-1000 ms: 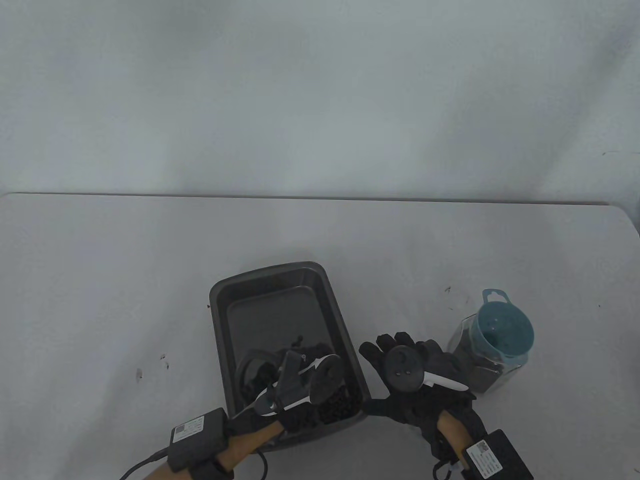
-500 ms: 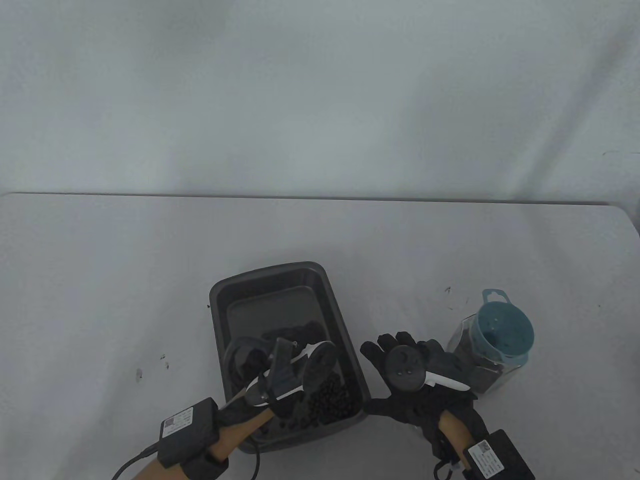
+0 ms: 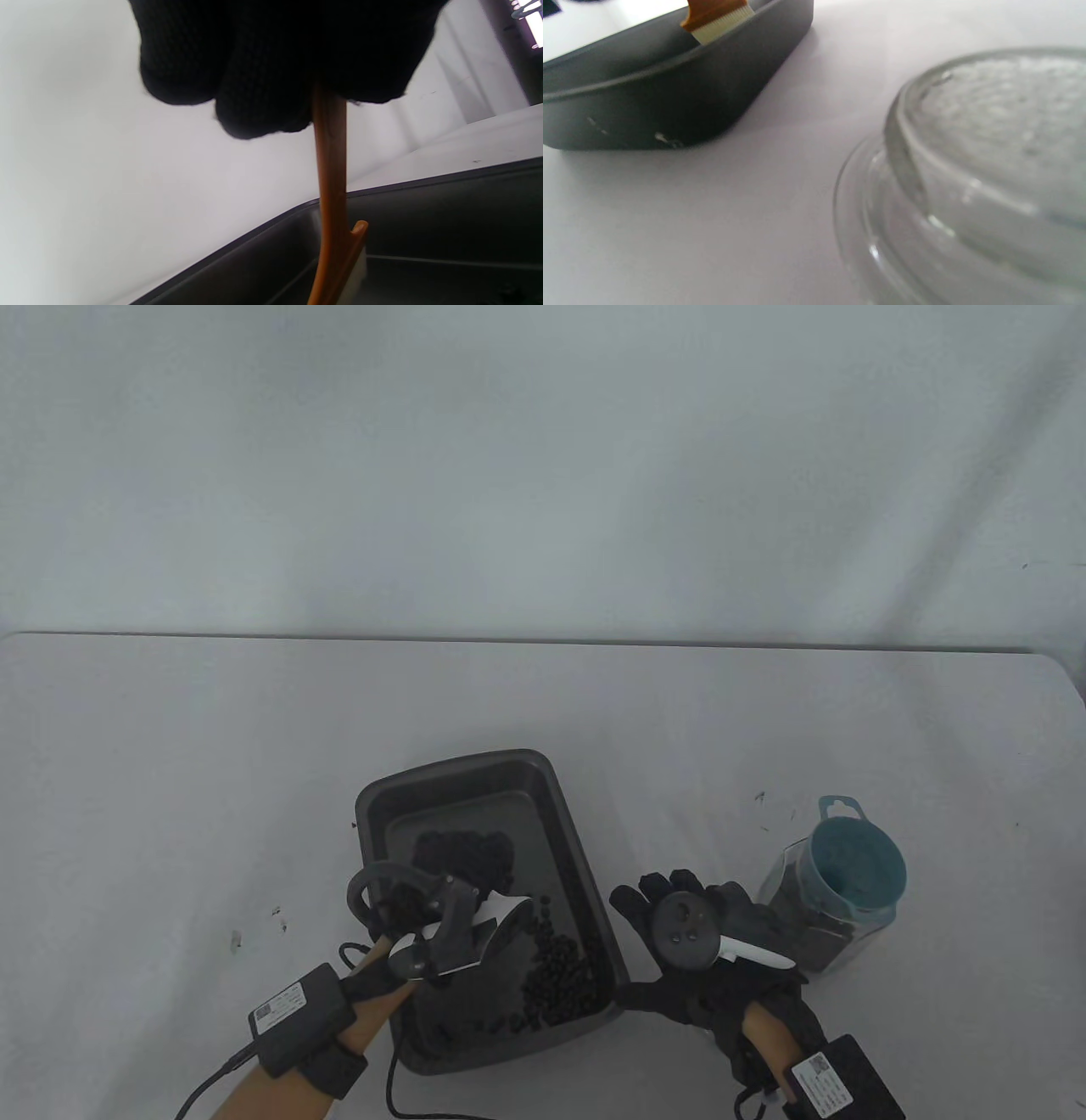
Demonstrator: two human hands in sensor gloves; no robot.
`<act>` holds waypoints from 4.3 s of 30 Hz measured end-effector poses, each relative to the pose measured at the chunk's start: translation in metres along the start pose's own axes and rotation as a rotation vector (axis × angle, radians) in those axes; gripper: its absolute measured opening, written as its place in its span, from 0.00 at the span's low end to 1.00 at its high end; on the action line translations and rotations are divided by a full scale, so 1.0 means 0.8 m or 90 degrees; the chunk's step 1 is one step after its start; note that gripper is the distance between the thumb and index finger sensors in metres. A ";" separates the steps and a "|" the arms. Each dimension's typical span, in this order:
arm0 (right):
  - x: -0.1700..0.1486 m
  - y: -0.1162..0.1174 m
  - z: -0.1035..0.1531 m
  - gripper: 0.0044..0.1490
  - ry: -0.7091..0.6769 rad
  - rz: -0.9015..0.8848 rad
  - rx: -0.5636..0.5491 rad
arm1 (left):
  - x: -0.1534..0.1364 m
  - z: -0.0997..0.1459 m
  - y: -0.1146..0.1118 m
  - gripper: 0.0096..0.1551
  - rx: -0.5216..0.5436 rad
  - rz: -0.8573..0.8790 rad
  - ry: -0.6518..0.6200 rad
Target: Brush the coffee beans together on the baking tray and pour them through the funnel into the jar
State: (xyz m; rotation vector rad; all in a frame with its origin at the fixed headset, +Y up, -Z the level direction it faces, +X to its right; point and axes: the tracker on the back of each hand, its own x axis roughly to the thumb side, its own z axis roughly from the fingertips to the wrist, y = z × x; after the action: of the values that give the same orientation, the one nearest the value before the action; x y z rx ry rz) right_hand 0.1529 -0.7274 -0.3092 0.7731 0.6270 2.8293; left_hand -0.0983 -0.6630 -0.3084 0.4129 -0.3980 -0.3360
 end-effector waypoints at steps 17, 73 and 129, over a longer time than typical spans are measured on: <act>0.000 0.000 -0.001 0.63 0.002 -0.002 0.004 | 0.034 0.004 0.011 0.22 -0.039 0.067 -0.115; 0.000 -0.001 0.000 0.63 0.005 -0.013 0.007 | -0.159 0.119 0.020 0.23 0.055 0.090 0.294; -0.002 -0.002 0.002 0.63 0.015 -0.023 0.005 | -0.063 0.103 -0.007 0.55 -0.253 0.187 0.044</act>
State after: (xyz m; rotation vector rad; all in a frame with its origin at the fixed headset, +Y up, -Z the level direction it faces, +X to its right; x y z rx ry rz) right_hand 0.1549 -0.7260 -0.3094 0.7242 0.6478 2.8092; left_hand -0.1792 -0.6742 -0.2566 -0.0247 -0.3099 -0.1082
